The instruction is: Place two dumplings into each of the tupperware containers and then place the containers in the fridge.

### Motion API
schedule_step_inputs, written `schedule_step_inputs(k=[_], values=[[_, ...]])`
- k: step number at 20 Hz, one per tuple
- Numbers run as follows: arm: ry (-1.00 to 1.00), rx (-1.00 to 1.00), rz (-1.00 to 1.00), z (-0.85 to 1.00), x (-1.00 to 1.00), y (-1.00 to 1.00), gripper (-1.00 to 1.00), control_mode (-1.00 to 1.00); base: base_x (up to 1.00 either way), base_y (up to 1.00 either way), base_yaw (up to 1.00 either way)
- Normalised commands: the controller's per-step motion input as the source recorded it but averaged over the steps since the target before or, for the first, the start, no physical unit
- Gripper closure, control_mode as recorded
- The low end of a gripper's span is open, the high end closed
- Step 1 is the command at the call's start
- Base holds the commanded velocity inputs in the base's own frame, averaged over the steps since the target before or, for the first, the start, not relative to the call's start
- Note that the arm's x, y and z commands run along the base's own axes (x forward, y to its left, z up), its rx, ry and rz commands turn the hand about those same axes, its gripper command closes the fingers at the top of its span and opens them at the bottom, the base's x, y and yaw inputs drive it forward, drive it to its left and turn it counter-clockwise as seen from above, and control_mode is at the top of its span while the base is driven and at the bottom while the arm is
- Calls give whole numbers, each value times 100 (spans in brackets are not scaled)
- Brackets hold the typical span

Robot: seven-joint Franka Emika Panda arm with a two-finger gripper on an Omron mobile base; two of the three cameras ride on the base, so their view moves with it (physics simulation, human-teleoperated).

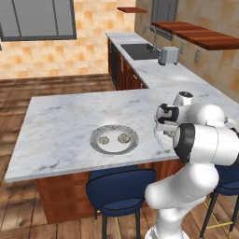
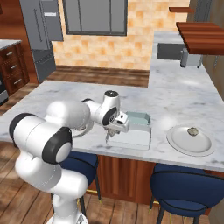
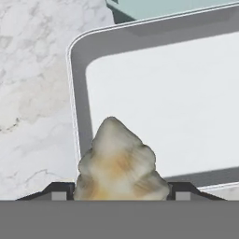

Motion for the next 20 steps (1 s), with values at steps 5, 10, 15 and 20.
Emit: schedule_step_inputs(k=[5, 10, 15, 20], values=[[0, 0, -2, -43, 1, -14, 100, -100, 0, 0, 0], [-2, 0, 0, -1, 32, -2, 100, -100, 0, 0, 0], [-1, 0, 0, -1, 28, -6, 100, -100, 0, 0, 0], [0, 0, 0, -12, 13, -14, 100, -100, 0, 0, 0]])
